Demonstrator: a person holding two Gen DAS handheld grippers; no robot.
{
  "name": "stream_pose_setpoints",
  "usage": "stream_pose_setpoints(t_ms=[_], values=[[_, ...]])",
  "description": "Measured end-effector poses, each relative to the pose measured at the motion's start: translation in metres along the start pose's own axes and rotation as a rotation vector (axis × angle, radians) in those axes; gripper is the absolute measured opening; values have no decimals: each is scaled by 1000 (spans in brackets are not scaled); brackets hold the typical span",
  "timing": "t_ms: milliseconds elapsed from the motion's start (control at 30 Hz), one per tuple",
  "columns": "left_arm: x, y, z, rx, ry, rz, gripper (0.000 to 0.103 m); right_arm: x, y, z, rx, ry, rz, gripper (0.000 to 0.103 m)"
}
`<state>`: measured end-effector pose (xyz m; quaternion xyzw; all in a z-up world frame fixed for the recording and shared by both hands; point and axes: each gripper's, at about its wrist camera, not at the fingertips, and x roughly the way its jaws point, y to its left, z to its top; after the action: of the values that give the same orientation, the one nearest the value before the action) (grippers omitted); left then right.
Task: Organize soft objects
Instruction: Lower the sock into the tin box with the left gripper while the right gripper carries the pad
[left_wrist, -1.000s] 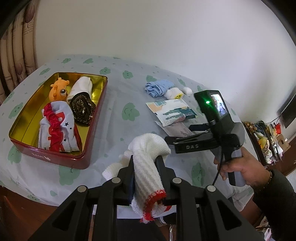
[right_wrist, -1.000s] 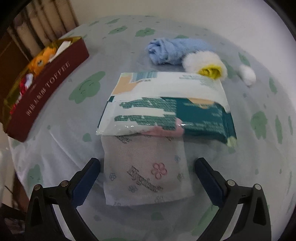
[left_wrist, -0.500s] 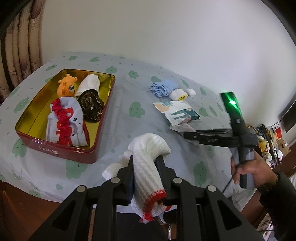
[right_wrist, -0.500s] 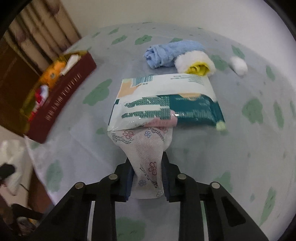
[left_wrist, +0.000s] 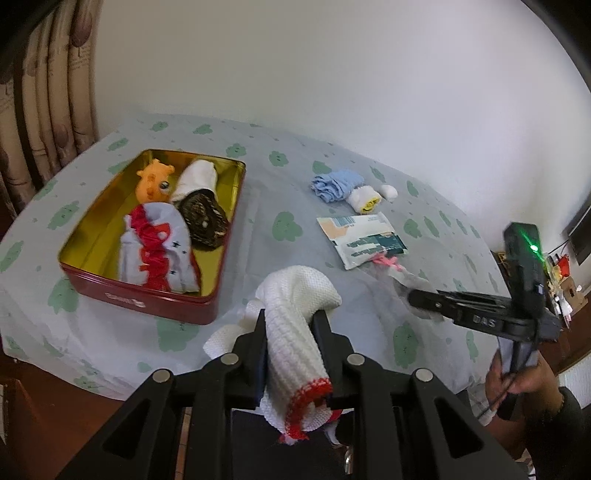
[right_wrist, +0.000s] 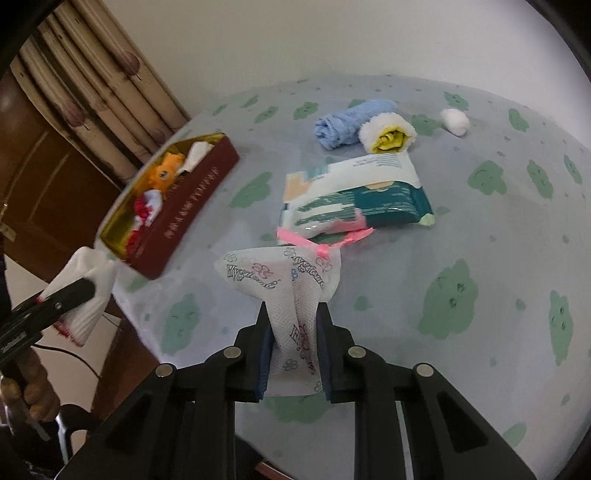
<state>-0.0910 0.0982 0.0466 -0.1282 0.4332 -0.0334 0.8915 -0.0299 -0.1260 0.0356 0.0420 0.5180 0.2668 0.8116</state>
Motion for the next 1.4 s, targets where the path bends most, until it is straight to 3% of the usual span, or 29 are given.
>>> stream_pose_setpoints(t_ms=[467, 933, 1233, 1400], values=[[-31, 64, 34, -32, -96, 178, 23, -10, 21, -4, 10, -45, 81, 20], [37, 123, 86, -23, -48, 315, 24, -3, 17, 2, 29, -26, 72, 20], [82, 145, 96, -34, 4, 354, 25, 0, 14, 6, 45, -15, 80, 20], [92, 146, 100, -14, 23, 350, 42, 3, 17, 8, 42, -11, 86, 20]])
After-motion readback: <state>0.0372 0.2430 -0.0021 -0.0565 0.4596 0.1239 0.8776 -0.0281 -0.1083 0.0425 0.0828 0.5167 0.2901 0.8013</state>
